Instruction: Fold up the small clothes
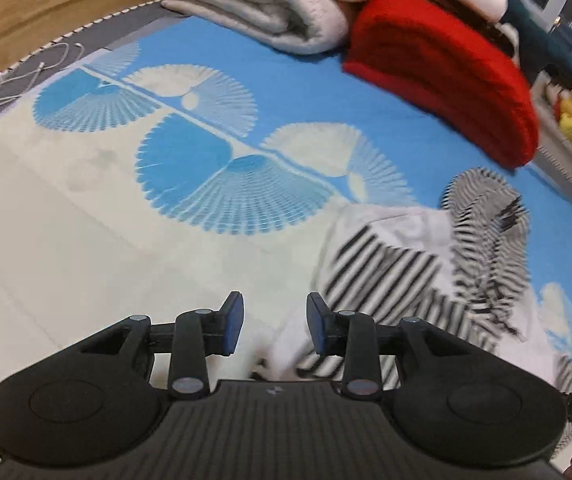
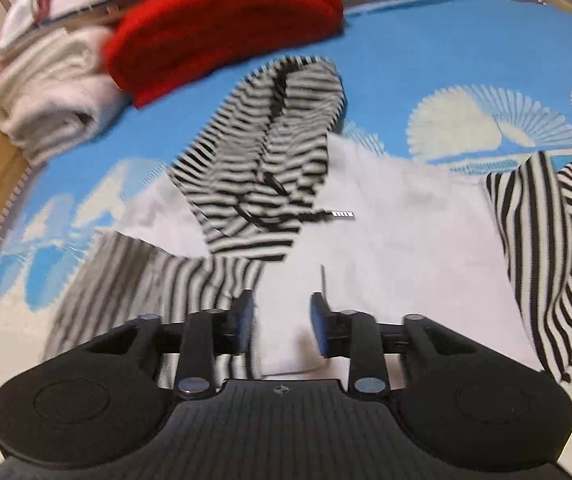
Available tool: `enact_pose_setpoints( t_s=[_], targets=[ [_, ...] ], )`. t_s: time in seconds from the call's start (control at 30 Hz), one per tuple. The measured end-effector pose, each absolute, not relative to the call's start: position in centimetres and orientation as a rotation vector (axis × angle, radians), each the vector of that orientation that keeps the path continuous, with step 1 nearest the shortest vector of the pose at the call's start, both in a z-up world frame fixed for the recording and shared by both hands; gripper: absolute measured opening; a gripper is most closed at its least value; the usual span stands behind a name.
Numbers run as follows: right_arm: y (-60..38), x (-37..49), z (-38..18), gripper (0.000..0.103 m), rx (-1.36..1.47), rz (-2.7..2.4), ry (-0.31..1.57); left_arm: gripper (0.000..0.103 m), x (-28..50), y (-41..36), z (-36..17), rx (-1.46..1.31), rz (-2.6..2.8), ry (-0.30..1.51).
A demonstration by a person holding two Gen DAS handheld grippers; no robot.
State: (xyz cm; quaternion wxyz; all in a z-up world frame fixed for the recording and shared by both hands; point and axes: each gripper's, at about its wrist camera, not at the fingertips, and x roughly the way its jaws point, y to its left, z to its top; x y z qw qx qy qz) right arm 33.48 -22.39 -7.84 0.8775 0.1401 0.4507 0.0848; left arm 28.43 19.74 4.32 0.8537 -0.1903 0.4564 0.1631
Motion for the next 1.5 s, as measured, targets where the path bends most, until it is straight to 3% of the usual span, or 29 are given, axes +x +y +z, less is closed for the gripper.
enact_pose_setpoints(
  t_s=[0.13,0.3,0.33,0.37,0.4,0.47,0.8,1.0,1.07,1.2,1.33,1.5],
  targets=[
    [-21.4,35.2,-11.2,0.046,0.241,0.142,1.025,0.038,28.7,20.2,3.3,-0.421,0.326,0.987],
    [-19.9,35.9,-13.6,0.045,0.192,0.178,1.102,0.039,29.1,19.0,3.1,-0.373,0.289,0.996],
    [-19.3,35.9,-13.5,0.038,0.158,0.188,1.09,0.039,29.2,18.8,3.1,-0.365,0.284,0.994],
    [-18.7,35.7,-13.4,0.021,0.116,0.198,1.074,0.039,29.3,18.5,3.2,-0.357,0.278,0.992],
    [-18.3,35.5,-13.1,0.009,0.083,0.203,1.06,0.039,29.4,18.3,3.3,-0.351,0.273,0.988],
    [-18.2,35.2,-12.4,0.004,0.055,0.207,1.018,0.039,29.7,18.0,3.2,-0.34,0.266,0.987],
    [-23.2,31.9,-1.4,0.003,0.162,0.217,0.655,0.039,30.3,18.3,4.0,-0.349,0.281,0.957],
    [-28.1,34.3,-7.9,0.004,0.124,-0.034,0.941,0.039,31.0,17.4,3.0,-0.311,0.258,0.997],
    [-28.7,34.6,-9.3,0.008,0.146,-0.046,0.994,0.039,31.3,16.6,2.6,-0.291,0.23,1.013],
    [-28.5,33.8,-8.1,0.011,0.109,-0.048,0.903,0.039,31.9,14.6,1.0,-0.236,0.155,1.062],
    [-27.8,33.9,-7.6,0.021,0.127,0.046,0.876,0.038,32.2,12.5,-1.2,-0.183,0.073,1.126],
    [-27.4,35.2,-12.8,0.025,0.093,0.074,1.151,0.029,32.1,10.6,-5.2,-0.086,0.038,1.245]
  ],
)
